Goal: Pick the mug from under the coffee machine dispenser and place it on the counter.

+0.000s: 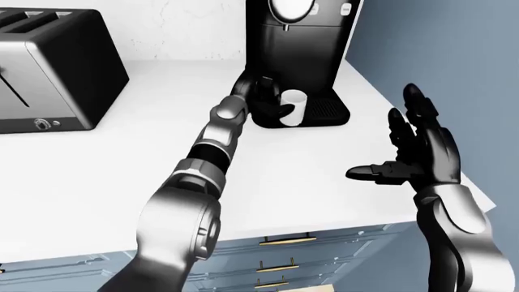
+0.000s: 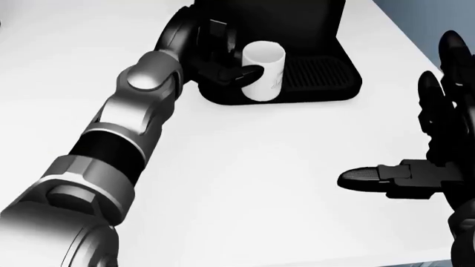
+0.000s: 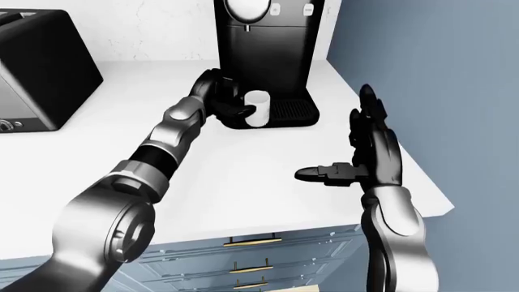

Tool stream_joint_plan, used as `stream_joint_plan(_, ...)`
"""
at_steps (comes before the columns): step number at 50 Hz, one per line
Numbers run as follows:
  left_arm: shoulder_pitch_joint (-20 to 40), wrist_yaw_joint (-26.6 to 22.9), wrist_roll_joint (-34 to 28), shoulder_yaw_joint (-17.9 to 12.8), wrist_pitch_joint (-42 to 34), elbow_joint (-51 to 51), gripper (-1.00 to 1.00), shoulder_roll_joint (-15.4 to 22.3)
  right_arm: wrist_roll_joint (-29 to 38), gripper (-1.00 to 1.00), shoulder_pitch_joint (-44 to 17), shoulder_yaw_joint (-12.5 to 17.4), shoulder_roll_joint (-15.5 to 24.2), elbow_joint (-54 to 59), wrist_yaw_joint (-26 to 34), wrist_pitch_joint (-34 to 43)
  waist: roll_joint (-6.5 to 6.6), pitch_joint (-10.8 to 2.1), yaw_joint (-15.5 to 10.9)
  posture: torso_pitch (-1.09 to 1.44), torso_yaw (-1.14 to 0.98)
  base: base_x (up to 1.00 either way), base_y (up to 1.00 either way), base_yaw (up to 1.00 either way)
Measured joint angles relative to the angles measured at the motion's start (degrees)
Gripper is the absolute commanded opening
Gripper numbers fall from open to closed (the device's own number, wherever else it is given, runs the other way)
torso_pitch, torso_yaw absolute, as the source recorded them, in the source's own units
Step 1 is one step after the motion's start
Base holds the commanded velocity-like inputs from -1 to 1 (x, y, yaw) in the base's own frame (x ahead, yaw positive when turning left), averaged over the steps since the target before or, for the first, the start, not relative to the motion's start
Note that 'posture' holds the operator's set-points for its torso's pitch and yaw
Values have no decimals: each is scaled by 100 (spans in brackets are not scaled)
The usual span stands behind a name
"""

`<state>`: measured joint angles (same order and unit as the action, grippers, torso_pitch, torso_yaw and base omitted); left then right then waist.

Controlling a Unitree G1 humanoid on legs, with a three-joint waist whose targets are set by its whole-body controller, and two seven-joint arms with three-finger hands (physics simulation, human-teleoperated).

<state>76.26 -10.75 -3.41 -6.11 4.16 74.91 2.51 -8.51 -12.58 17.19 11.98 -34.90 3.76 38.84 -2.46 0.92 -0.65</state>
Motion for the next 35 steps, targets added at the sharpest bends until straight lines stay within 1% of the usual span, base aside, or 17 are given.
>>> stream_joint_plan(9, -19, -173, 128, 115, -135, -416, -100, 119, -1, 100, -31, -17, 11, -44, -5, 50, 8, -6, -3, 0, 0, 0, 0, 0)
stream_joint_plan(19, -276, -313, 164, 239, -423, -898, -100, 227, 30, 100, -1, -41, -10, -18, 4, 20, 16, 13, 2, 0, 0, 0, 0, 0)
stream_joint_plan(24, -500, -337, 200, 243, -608, -1270, -100, 386, 54, 100, 5, -56, -20, 2, 10, 9, 35, 16, 11, 0, 0, 0, 0, 0)
stream_joint_plan(35, -1100, -371, 219, 200, -1277, -2526, -100, 780, 96, 100, -24, -76, -25, 9, 15, 12, 72, 20, 6, 0, 0, 0, 0, 0)
